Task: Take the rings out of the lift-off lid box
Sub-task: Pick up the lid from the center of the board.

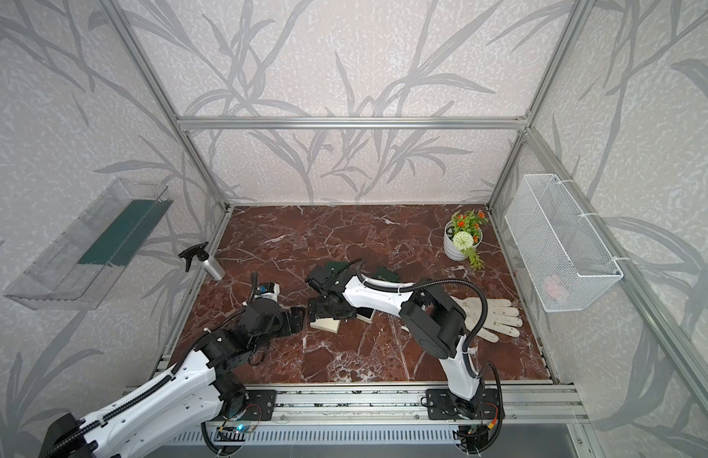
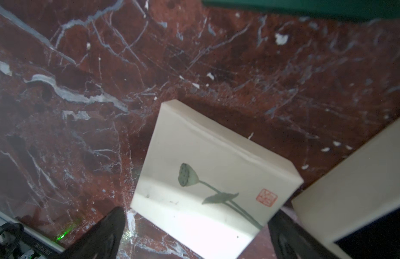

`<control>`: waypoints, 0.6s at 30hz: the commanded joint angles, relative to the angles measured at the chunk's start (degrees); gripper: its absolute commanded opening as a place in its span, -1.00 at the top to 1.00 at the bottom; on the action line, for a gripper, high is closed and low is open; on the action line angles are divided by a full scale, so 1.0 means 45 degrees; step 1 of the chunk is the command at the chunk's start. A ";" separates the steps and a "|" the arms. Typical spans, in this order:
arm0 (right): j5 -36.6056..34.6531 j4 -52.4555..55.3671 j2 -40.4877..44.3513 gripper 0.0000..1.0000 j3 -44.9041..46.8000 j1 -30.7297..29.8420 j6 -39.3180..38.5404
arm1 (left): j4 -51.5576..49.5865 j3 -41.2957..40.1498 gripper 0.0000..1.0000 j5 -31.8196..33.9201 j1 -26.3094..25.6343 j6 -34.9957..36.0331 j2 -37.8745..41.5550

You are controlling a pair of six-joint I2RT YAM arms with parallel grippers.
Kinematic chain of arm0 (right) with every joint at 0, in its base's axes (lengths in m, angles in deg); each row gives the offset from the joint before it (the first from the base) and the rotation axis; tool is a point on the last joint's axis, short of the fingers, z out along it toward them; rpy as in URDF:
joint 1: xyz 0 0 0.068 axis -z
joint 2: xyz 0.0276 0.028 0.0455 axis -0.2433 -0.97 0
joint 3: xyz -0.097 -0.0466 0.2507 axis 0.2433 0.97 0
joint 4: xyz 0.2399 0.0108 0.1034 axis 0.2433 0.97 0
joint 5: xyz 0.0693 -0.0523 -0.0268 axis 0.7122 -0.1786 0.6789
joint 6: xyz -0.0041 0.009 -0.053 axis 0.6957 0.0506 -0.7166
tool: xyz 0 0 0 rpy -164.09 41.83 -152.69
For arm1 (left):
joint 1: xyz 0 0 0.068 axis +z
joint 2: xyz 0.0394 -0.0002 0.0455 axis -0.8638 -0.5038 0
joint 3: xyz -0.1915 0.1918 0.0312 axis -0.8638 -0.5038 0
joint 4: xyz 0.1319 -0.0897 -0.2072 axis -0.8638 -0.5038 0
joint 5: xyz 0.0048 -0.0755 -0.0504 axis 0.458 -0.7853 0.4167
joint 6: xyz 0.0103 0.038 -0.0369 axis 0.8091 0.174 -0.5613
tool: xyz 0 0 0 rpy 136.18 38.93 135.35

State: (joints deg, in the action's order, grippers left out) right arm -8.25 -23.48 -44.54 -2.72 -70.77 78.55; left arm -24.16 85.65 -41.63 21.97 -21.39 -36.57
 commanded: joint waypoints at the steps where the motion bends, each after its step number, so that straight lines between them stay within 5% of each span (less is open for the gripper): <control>1: -0.1073 0.1383 -0.0429 -0.98 -0.0900 -0.0213 -0.0282 | -0.0288 -0.0057 -0.82 0.0312 0.0079 0.0060 0.0142; 18: -0.1465 0.2616 -0.1934 -0.98 -0.2524 -0.0332 -0.0356 | -0.0427 -0.0213 -0.83 0.0264 0.0213 0.0106 0.0508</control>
State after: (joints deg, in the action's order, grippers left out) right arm -13.15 -15.20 -51.73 -12.95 -71.79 77.19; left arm -24.83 85.58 -41.41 22.73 -21.33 -35.15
